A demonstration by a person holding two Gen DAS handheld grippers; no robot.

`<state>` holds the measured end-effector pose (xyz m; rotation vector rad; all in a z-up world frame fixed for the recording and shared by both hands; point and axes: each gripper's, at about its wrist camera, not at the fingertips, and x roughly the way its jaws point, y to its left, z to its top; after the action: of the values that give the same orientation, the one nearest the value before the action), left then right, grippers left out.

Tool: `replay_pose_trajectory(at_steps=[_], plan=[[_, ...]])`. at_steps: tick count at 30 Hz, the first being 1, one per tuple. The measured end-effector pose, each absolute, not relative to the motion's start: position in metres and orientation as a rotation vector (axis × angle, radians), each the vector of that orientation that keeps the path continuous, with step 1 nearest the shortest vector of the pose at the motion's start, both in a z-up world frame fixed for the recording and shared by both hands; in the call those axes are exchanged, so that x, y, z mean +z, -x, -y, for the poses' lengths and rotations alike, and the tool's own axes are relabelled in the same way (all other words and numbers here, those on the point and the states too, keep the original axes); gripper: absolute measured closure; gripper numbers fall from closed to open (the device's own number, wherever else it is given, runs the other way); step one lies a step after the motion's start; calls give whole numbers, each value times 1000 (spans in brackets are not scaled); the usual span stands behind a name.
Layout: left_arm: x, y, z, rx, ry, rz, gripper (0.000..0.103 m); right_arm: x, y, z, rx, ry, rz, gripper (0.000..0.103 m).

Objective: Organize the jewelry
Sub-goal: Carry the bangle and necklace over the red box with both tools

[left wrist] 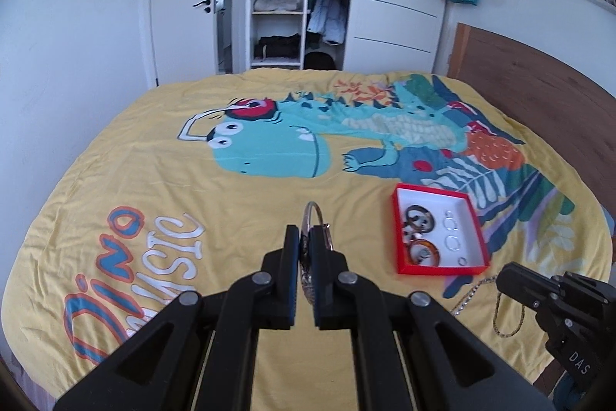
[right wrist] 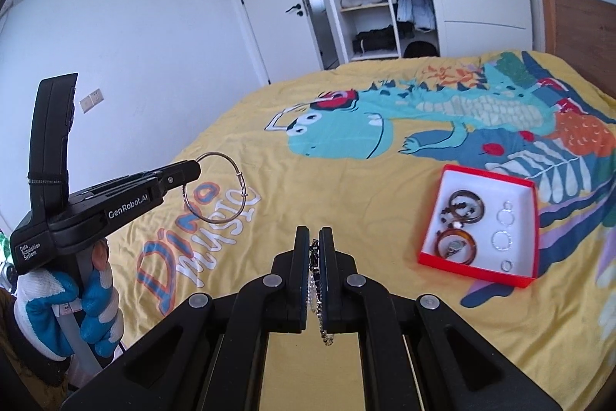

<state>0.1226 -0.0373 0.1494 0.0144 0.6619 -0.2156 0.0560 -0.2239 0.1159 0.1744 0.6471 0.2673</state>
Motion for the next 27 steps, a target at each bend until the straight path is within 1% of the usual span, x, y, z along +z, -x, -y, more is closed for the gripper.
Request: replay_pose_trajectory(at_steps=[8,15,21,27], plan=[[153,-128,106,-317,-49,-669,98,131,-51,280,185,-170,-610,99],[129,-157,166,-401,-79,-717,98,129,-79,347,85,-195,-613,99],[91,-195,219,-466,-99,-771,98,99,-124,390,32,-214,-650,99],[40,-232,271,-513,-125,-832,98,46,-183,425,12,-239,-716,99]])
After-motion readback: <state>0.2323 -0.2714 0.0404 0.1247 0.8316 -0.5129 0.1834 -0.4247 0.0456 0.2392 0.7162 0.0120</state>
